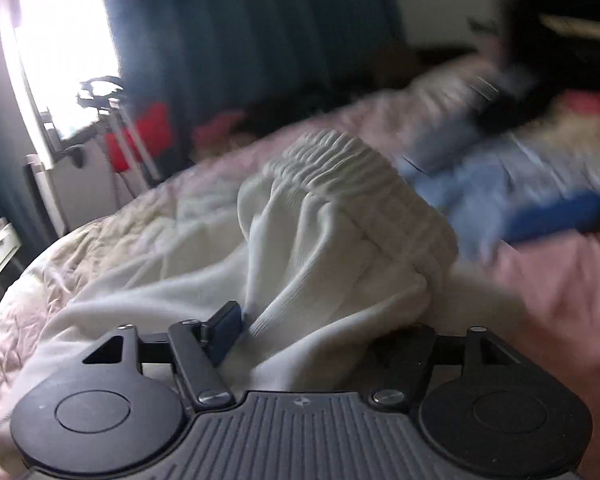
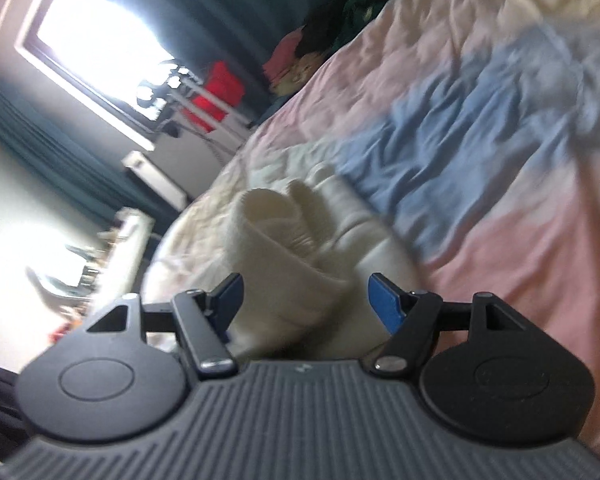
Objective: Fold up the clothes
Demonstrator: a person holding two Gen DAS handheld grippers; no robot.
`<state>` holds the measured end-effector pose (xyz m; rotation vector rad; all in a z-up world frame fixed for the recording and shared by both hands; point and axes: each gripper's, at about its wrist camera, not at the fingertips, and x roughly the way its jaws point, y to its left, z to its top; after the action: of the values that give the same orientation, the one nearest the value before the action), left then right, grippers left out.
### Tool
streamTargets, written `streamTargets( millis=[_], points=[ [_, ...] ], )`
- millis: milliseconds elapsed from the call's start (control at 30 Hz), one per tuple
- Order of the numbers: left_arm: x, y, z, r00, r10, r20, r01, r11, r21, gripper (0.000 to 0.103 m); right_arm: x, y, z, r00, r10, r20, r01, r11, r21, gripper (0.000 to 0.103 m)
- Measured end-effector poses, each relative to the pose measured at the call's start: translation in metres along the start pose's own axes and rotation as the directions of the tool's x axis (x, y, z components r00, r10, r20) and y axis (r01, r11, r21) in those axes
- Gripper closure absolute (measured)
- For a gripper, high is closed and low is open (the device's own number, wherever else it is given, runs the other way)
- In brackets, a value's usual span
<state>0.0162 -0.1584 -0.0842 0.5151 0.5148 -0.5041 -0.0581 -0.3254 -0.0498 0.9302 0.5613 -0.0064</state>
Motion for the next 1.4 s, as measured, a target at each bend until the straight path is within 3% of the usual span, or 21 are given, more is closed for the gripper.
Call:
streamTargets(
  millis=[33, 133, 333, 467, 600, 767, 800, 833, 900, 967, 1033, 1167, 1233, 1300, 1400],
  points=[
    [-0.008, 0.001, -0.005, 1.0, -0.022, -0.006, 0.022, 1.0, 0.019, 0.018, 0.002, -0.002, -0.001, 1.0, 0.022, -0.012, -0.022, 0.999, 0.025, 0.031],
    [-0.036, 0.01, -0.026, 0.998, -0.065, 0.001, 0.065, 0.998, 0.025, 0.017, 0.009, -0.005, -0.005, 0.997, 0.053, -0.048, -0.049, 0.996, 0.08, 0.031],
    [-0.073, 0.062, -0.059, 1.0, -0.014, 0.0, 0.014, 0.99, -0.143, 0.015, 0.027, -0.001, -0.018, 0.993, 0.044, -0.11, -0.034, 0.995, 0.095, 0.031],
    [-0.087, 0.1, -0.057, 1.0, 0.019, 0.012, -0.015, 0.953, -0.302, 0.015, 0.046, -0.003, -0.03, 0.981, 0.078, -0.18, -0.054, 0.99, 0.132, 0.031],
    [-0.106, 0.127, -0.057, 0.996, 0.083, 0.044, -0.057, 0.906, -0.421, 0.014, 0.068, -0.006, -0.032, 0.978, 0.082, -0.194, -0.047, 0.983, 0.177, 0.031],
    [-0.122, 0.153, -0.061, 0.992, 0.117, 0.045, -0.077, 0.85, -0.521, 0.014, 0.088, -0.005, -0.029, 0.993, 0.033, -0.117, -0.009, 0.981, 0.192, 0.033],
    [-0.12, 0.158, -0.062, 0.992, 0.121, 0.041, -0.081, 0.84, -0.536, 0.014, 0.089, -0.001, -0.026, 0.995, 0.013, -0.097, 0.003, 0.986, 0.166, 0.04],
    [-0.119, 0.163, -0.063, 0.992, 0.12, 0.038, -0.079, 0.83, -0.553, 0.014, 0.09, 0.002, -0.024, 0.997, -0.005, -0.076, 0.016, 0.99, 0.141, 0.055],
    [-0.115, 0.17, -0.066, 0.993, 0.108, 0.038, -0.065, 0.806, -0.588, 0.013, 0.089, 0.014, -0.018, 0.999, -0.033, -0.034, 0.034, 0.999, 0.043, 0.065],
    [-0.115, 0.175, -0.068, 0.995, 0.093, 0.045, -0.045, 0.786, -0.616, 0.014, 0.081, 0.03, -0.013, 1.0, -0.01, 0.027, 0.011, 0.998, -0.055, 0.068],
    [-0.116, 0.177, -0.07, 0.995, 0.085, 0.057, -0.031, 0.777, -0.629, 0.013, 0.067, 0.048, -0.011, 0.995, 0.039, 0.095, -0.024, 0.987, -0.158, 0.069],
    [-0.118, 0.175, -0.071, 0.994, 0.091, 0.066, -0.031, 0.785, -0.618, 0.013, 0.044, 0.074, -0.006, 0.975, 0.093, 0.2, -0.027, 0.95, -0.311, 0.069],
    [-0.118, 0.173, -0.072, 0.994, 0.094, 0.062, -0.037, 0.791, -0.611, 0.013, 0.039, 0.071, -0.001, 0.971, 0.084, 0.224, -0.012, 0.952, -0.305, 0.069],
    [-0.117, 0.171, -0.072, 0.994, 0.09, 0.057, -0.037, 0.795, -0.606, 0.013, 0.04, 0.051, 0.007, 0.974, 0.04, 0.223, 0.008, 0.978, -0.21, 0.069],
    [-0.114, 0.17, -0.073, 0.996, 0.076, 0.043, -0.035, 0.795, -0.605, 0.013, 0.059, 0.012, 0.009, 0.987, -0.111, 0.116, 0.116, 0.993, -0.038, 0.068]
  ],
)
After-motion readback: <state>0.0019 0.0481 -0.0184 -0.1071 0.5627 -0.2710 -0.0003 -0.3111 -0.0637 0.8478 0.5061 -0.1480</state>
